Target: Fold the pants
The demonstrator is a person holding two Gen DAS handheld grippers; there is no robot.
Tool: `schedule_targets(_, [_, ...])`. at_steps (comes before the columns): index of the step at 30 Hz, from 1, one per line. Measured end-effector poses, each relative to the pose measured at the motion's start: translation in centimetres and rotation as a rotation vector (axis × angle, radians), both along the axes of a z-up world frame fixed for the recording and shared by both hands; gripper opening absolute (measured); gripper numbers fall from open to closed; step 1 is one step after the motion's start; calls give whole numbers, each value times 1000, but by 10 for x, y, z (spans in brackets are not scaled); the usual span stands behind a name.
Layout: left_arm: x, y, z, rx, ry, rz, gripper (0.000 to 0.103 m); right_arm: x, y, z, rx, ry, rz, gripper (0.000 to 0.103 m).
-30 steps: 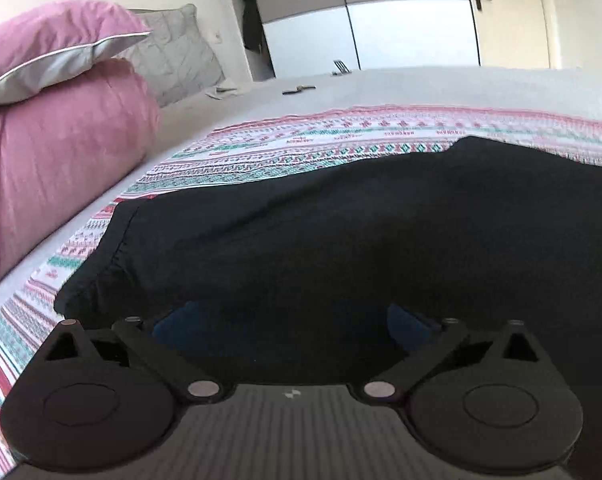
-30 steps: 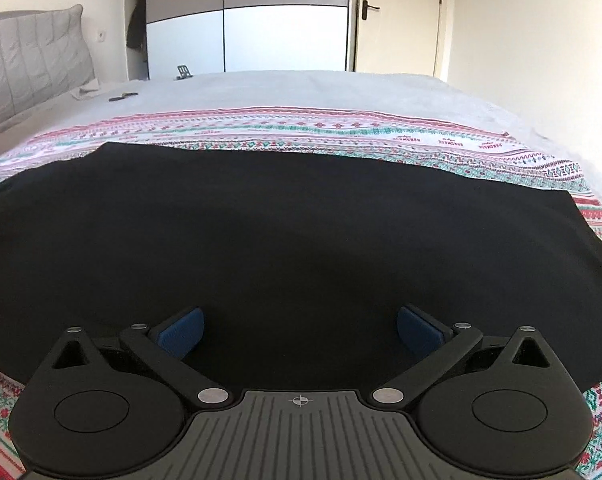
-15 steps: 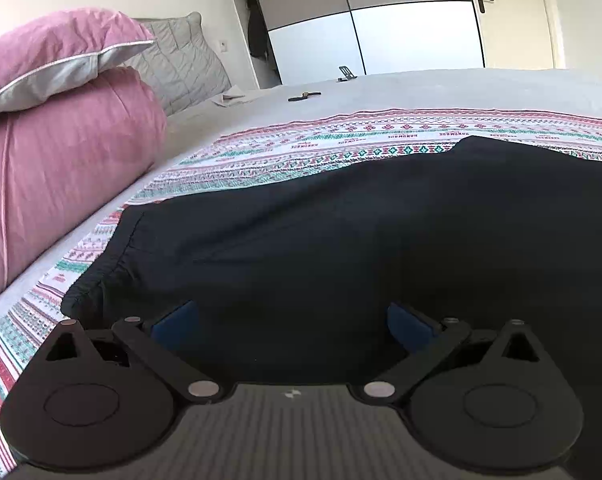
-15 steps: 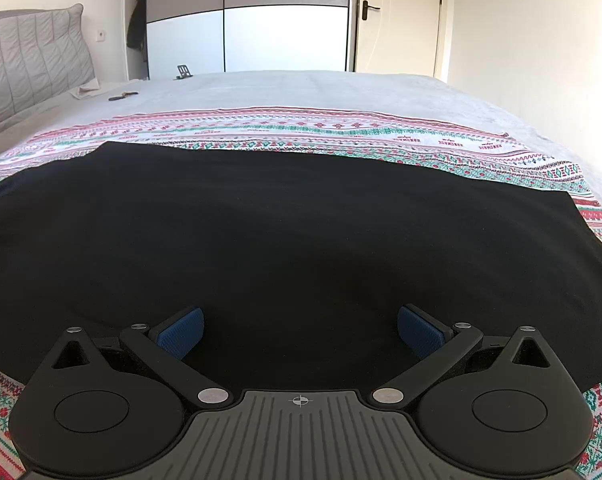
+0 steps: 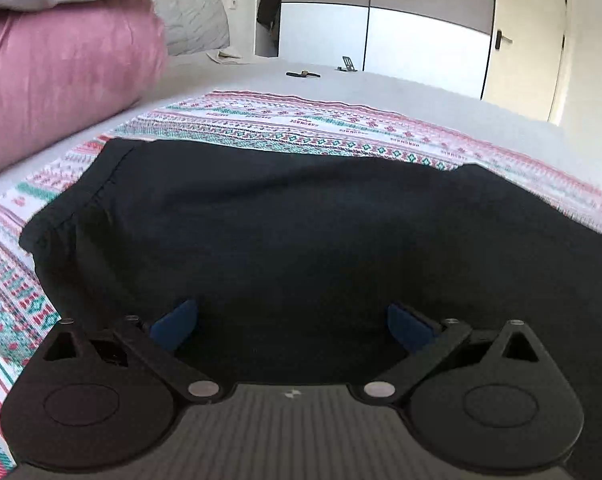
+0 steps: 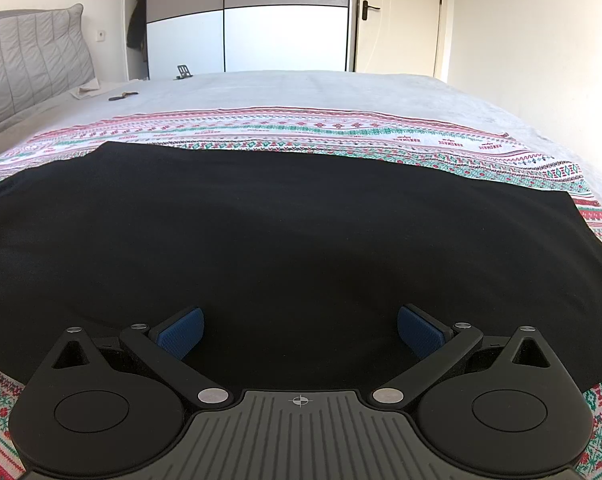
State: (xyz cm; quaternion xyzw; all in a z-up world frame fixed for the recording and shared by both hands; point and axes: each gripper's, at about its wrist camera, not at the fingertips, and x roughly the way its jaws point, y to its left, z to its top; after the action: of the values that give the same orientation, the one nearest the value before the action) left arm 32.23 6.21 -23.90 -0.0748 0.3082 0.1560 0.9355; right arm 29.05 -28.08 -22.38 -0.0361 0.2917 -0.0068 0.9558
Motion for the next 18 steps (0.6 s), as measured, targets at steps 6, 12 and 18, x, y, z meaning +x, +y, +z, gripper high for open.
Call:
schedule_targets(6, [-2,1,-1,-16,-5,-2,100,0,0,0,0,0,-1,103])
schedule_targets(12, [-2,3,-2,-19,-6,-4,100,-1,0,0,0,0,-1,103])
schedule_targets(18, [-2,3,-2,-19,-6,-5,100,-1,0,0,0,-1,-1,103])
